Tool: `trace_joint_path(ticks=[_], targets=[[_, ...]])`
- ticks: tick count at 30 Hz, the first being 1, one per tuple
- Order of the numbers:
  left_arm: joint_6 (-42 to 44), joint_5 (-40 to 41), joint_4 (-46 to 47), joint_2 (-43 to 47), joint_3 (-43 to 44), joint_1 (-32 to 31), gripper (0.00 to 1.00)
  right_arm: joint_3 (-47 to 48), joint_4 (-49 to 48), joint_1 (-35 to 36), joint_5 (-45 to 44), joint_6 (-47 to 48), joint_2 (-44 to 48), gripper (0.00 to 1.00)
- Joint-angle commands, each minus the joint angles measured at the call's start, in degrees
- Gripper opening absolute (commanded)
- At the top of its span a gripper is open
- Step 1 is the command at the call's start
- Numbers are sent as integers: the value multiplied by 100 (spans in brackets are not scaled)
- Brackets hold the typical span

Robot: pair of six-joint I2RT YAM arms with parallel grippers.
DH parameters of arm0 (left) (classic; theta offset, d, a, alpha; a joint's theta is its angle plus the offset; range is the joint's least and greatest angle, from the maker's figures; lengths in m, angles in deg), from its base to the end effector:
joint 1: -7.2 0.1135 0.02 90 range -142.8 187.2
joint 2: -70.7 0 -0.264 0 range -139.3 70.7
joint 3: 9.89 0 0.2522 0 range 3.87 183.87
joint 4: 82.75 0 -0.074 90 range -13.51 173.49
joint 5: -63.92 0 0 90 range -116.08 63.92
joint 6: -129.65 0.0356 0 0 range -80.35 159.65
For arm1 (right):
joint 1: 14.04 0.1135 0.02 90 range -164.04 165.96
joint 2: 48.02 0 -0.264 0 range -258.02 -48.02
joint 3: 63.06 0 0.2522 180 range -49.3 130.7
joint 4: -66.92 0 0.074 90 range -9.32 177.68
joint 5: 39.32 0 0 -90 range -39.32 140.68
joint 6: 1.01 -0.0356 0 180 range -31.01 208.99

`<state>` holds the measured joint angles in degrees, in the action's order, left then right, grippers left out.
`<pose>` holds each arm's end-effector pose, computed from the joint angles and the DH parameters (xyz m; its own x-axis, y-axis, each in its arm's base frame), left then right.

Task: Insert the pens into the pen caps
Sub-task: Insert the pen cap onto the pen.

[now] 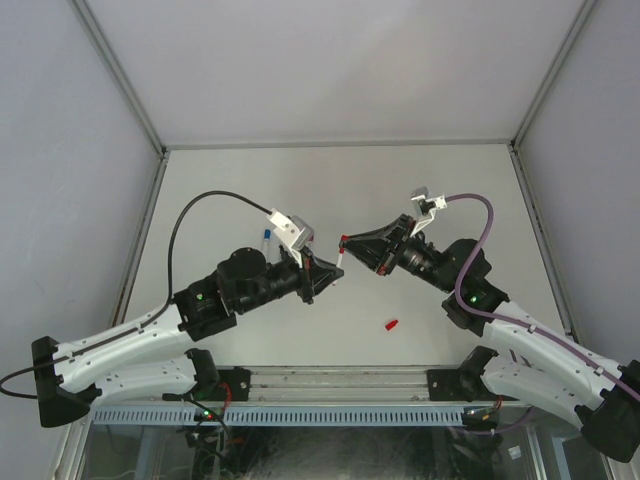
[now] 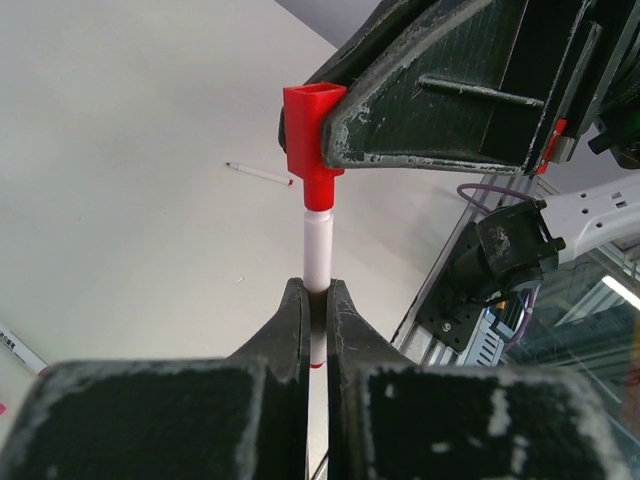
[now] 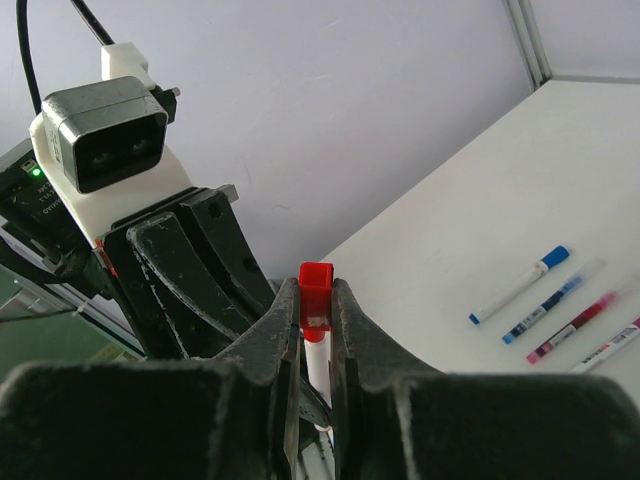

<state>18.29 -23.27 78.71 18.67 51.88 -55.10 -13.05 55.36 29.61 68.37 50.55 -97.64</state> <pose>0.1012 -0.1890 0.3475 -0.3801 -0.0586 -0.9231 0.7767 0.5217 -0.3530 0.1421 0.1505 0.3387 -0.4252 0.4129 -0.8054 -0.7767 0.2904 0.5589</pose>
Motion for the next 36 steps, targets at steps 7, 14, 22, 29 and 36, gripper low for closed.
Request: trace_joint_path(ticks=[7,14,22,29,36], targets=[[98,83,258,124,-116,-19,0,-146,83,173,105,-9,104,0],[82,98,283,123,-89,-21,0,-339,113,400,-53,12,111,0],[-140,99,468,252,-86,-23,0,-632,-12,567,71,153,184,0],[-193,-41,699,385,-122,-24,0,-774,139,834,25,311,275,0],[-161,-153,833,439,-48,-27,0,-1117,67,1099,-20,236,355,0]])
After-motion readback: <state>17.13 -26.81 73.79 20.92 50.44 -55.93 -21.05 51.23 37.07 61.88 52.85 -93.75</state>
